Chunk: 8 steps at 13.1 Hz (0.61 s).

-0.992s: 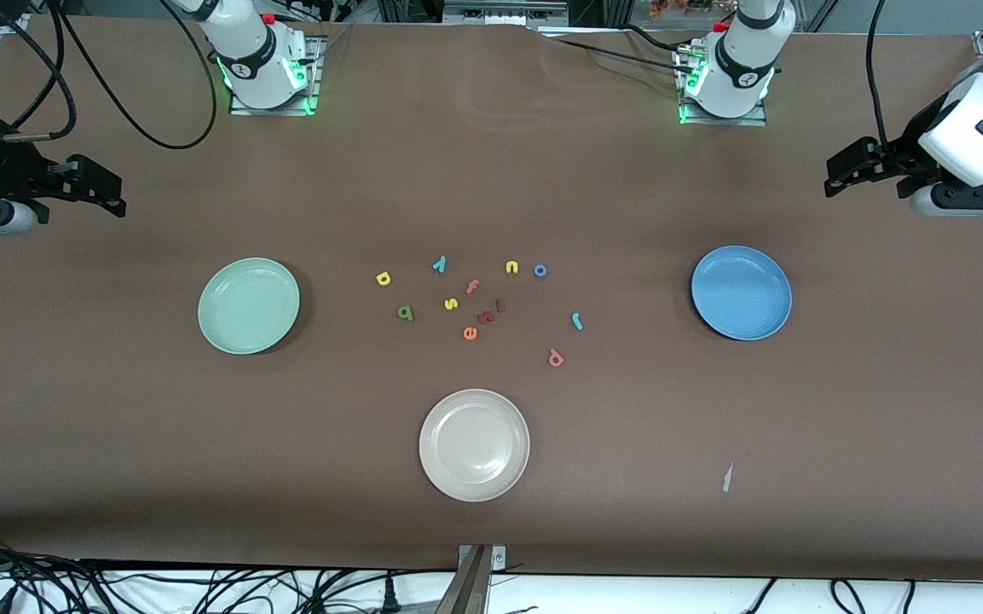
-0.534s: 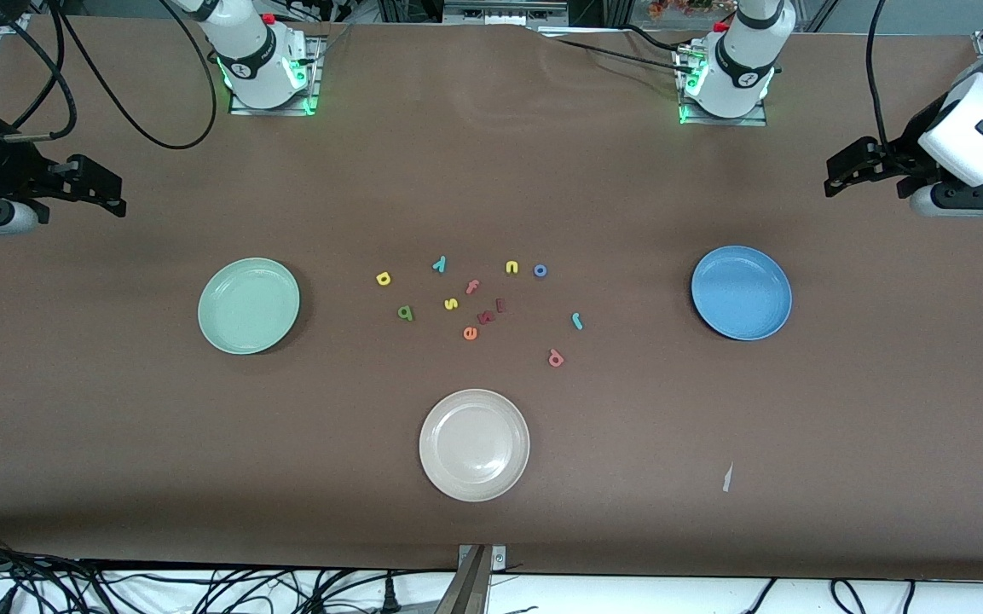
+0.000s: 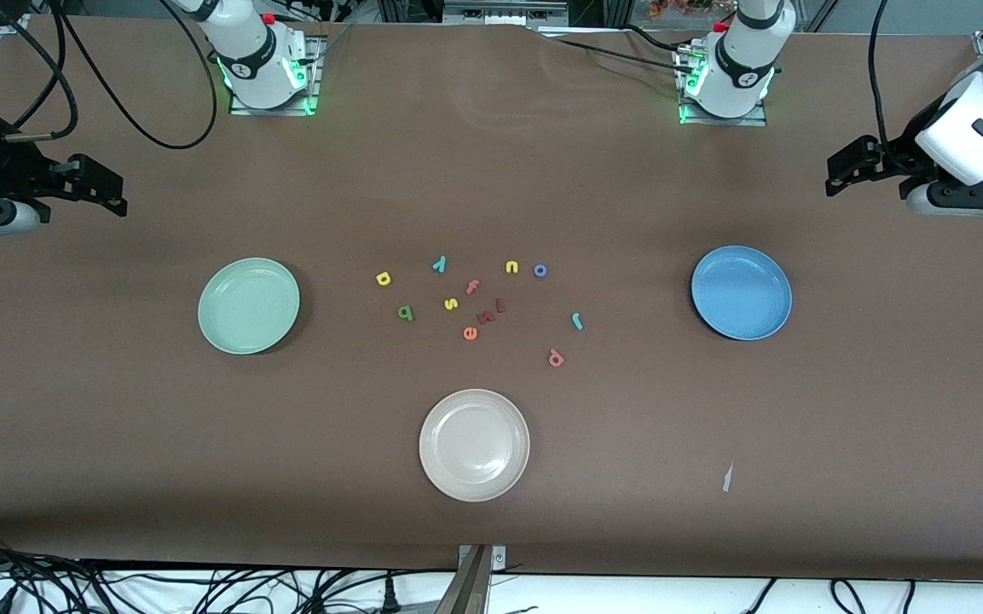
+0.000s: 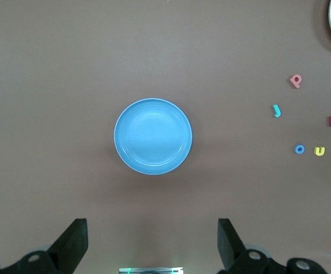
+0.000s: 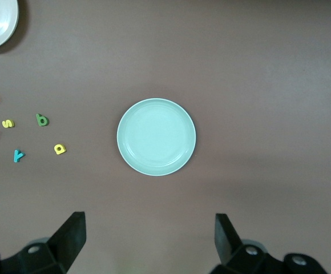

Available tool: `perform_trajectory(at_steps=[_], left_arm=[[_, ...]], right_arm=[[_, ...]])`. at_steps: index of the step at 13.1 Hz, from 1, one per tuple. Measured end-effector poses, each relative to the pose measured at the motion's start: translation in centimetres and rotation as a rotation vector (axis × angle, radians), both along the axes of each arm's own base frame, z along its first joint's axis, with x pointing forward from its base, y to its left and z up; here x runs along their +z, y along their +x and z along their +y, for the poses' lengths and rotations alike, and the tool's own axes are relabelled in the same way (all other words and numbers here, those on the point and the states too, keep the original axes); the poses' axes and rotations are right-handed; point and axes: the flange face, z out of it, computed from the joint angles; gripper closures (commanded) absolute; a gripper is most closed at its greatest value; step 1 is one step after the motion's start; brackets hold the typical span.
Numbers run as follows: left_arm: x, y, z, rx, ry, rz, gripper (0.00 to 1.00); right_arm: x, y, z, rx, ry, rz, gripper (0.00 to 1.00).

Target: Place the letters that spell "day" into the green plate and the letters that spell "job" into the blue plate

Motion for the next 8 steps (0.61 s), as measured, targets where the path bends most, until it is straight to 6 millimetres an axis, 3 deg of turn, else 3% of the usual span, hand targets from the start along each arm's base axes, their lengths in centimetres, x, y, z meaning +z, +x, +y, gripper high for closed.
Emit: perform_trajectory(at_steps=[8], left_arm=[[0.0,0.0,0.01,-0.01,-0.001,0.0,0.0]], right_arm=[[-0.04,-0.05,0.51,0.008,0.0,0.003,0.0]])
